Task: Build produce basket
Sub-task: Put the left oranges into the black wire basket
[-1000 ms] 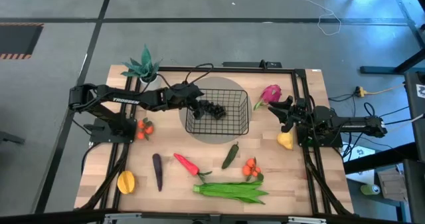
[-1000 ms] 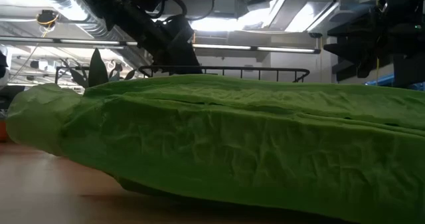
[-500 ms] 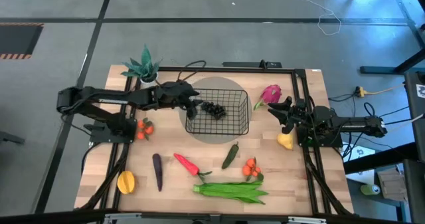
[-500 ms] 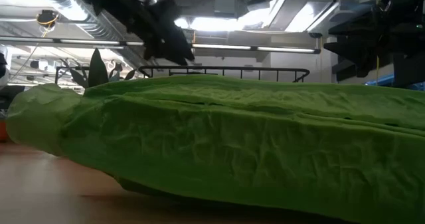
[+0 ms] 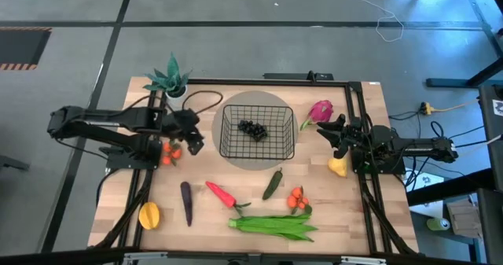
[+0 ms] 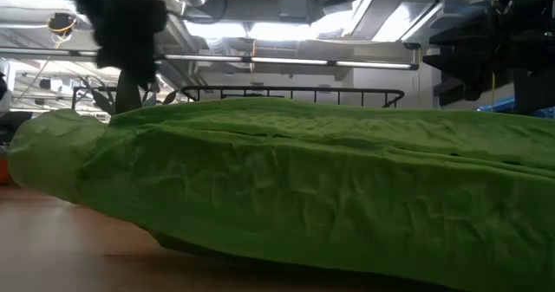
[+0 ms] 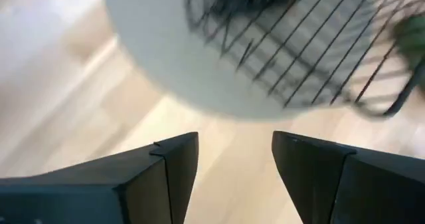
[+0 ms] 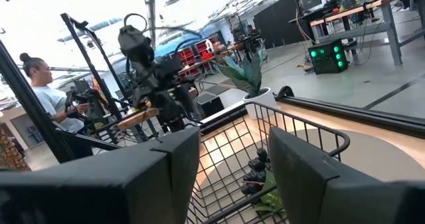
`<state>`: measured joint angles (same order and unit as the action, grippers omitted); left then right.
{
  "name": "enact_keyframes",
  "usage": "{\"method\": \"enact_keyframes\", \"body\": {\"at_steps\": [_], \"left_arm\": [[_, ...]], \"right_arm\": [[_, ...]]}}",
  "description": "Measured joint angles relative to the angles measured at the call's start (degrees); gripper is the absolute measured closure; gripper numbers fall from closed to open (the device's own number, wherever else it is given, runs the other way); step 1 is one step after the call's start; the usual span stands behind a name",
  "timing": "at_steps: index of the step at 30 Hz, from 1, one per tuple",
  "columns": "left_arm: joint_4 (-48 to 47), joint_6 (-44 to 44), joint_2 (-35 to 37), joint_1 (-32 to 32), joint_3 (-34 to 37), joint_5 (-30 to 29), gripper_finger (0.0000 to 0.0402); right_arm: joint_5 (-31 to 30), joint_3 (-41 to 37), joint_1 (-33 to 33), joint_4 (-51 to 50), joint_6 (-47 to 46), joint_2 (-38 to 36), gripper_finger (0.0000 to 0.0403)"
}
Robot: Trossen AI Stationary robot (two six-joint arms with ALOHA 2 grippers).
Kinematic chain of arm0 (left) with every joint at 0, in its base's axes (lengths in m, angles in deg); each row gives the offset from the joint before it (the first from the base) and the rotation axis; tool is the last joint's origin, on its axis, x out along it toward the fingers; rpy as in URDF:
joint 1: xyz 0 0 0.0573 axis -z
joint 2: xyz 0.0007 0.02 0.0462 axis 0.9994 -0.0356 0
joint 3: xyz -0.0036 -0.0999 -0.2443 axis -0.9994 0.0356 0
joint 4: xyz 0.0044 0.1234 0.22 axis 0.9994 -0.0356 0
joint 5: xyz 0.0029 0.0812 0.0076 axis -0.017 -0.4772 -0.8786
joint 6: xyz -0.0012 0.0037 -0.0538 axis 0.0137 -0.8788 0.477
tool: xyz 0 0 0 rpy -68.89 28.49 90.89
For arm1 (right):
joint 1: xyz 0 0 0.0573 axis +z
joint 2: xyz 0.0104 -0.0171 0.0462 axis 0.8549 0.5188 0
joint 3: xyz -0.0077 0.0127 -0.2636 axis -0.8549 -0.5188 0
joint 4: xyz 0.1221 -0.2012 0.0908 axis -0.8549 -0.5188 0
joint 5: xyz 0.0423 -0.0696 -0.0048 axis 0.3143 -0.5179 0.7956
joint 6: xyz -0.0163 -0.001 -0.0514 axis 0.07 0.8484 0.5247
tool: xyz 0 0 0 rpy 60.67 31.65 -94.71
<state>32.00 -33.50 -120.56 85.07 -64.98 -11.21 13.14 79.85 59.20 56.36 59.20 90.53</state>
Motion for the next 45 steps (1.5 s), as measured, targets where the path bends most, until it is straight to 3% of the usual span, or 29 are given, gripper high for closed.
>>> {"method": "enact_keyframes", "body": {"at_steps": [6,12,30,45], "left_arm": [[-15.53,9.64,0.49,2.99,0.0,-0.63,0.0221],[-27.1,26.46,-1.29,3.49,0.02,-1.44,0.0221],[-25.95,34.98,-7.47,8.07,2.73,5.3,0.0221],[-23.24,36.6,-15.91,11.16,2.99,2.74,0.0221]], "right_arm": [[0.0,0.02,0.0,0.0,0.05,0.01,0.0232],[0.0,0.02,0.0,-0.01,-0.16,0.0,0.0232],[0.0,0.01,0.0,0.02,-0.12,0.0,0.0232],[0.0,0.02,0.0,-0.02,0.03,-0.01,0.0232]]}}
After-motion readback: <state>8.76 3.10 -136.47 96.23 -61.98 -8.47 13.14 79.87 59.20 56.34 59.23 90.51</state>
